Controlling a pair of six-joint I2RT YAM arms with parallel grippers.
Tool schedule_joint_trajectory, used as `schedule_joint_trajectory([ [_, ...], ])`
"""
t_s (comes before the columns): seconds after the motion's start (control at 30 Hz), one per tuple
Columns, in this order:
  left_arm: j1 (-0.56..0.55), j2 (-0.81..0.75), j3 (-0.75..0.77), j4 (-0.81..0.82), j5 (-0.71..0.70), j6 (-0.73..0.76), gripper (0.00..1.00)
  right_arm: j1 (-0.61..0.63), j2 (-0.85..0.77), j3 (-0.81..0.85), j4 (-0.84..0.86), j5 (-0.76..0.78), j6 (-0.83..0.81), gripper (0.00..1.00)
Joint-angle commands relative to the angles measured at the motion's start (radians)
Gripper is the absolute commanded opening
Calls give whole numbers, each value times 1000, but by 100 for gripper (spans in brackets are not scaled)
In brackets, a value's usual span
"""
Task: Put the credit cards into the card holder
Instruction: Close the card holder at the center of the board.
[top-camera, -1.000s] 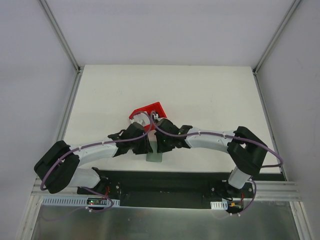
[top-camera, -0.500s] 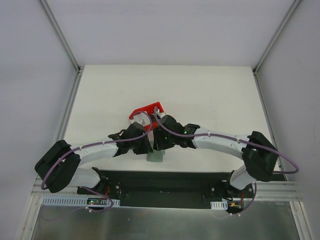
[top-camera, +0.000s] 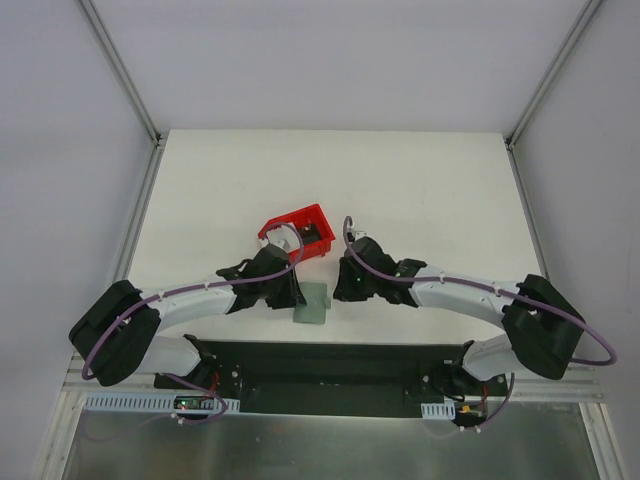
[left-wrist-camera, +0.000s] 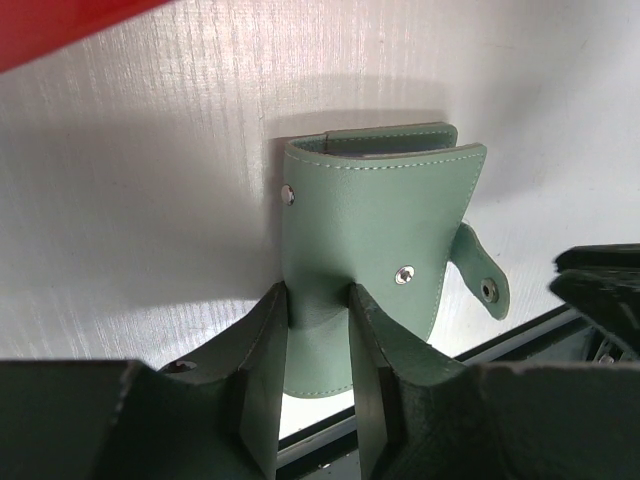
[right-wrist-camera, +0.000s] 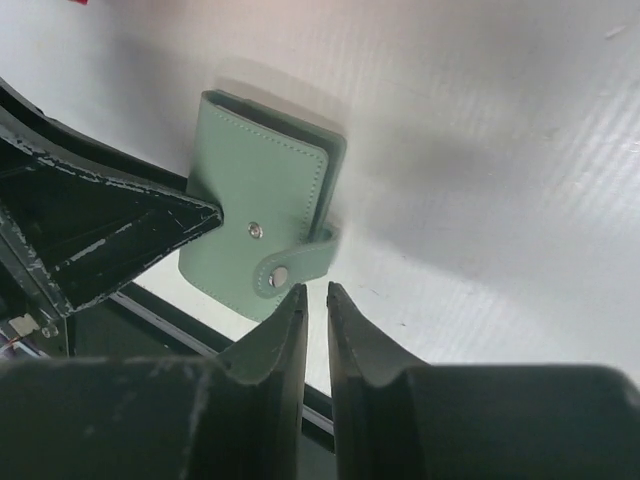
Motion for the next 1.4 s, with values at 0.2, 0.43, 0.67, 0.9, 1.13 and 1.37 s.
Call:
schedule_joint_trajectory([
  [0.2, -12, 43, -5, -70, -14, 9, 26, 1, 118, 39, 138, -118, 52, 15],
  [0.43, -10, 55, 4, -71, -10, 12, 26, -4, 145, 54, 163, -134, 37, 15],
  [0.67, -13, 55, 4, -71, -7, 11, 25, -2, 167, 72, 164, -149, 34, 15],
  [0.9, -12, 57, 11, -71, -4, 12, 25, -1, 190, 80, 167, -161, 32, 15],
  [1.13, -13, 55, 11, -70, 0, 3, 25, 22, 208, 91, 175, -151, 46, 15],
  [1.37, -12, 49, 6, -71, 6, 1, 25, 49, 222, 94, 175, -114, 58, 14],
])
